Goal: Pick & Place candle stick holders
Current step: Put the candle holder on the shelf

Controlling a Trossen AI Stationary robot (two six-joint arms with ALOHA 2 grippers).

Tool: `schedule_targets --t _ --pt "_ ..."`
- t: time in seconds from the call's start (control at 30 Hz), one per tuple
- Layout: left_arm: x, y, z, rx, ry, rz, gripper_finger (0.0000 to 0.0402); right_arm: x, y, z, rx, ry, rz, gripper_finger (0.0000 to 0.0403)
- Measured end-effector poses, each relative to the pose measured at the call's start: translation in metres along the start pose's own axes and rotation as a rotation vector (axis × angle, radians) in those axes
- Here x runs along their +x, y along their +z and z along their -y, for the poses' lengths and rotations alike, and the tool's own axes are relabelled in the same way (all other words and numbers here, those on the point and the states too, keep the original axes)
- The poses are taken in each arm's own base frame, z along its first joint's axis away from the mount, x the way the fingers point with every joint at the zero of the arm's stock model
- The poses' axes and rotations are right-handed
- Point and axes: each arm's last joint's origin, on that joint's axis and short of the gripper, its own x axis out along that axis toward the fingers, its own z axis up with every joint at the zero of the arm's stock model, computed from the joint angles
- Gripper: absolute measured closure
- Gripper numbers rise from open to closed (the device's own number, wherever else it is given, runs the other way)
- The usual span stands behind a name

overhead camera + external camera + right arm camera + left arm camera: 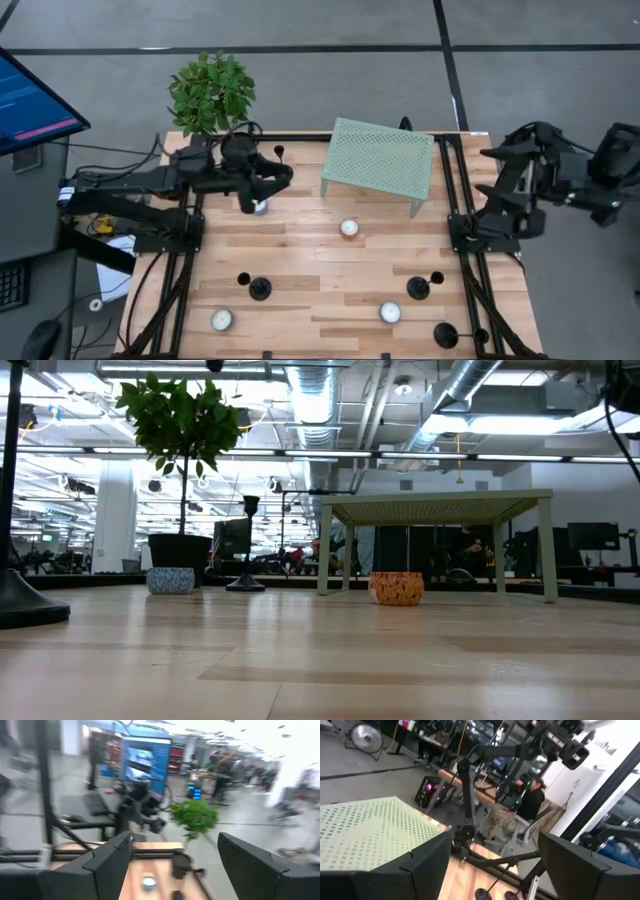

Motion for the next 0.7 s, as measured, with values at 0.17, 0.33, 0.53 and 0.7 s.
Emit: schedule_targets --t 0.17,0.33,0.53,0.7 --pt "0.014 0.002 0.002 0.054 0.006 -0.012 0.0101 0.013 -0.017 -0.015 -0.062 -0.108 -0.022 0.0117" --pt "0.016 0.003 0.001 0.076 0.031 -0.003 0.0101 0.020 -0.039 -0.034 0.040 -0.144 -0.021 0.0117" --pt "0.011 0.010 0.005 0.073 0.005 0.050 0.0101 0.019 -0.021 -0.036 0.293 0.202 0.155 0.0117" --pt "0.010 0.014 0.007 0.076 -0.065 0.060 0.0101 0.011 0.001 -0.024 0.384 0.565 0.300 0.0121"
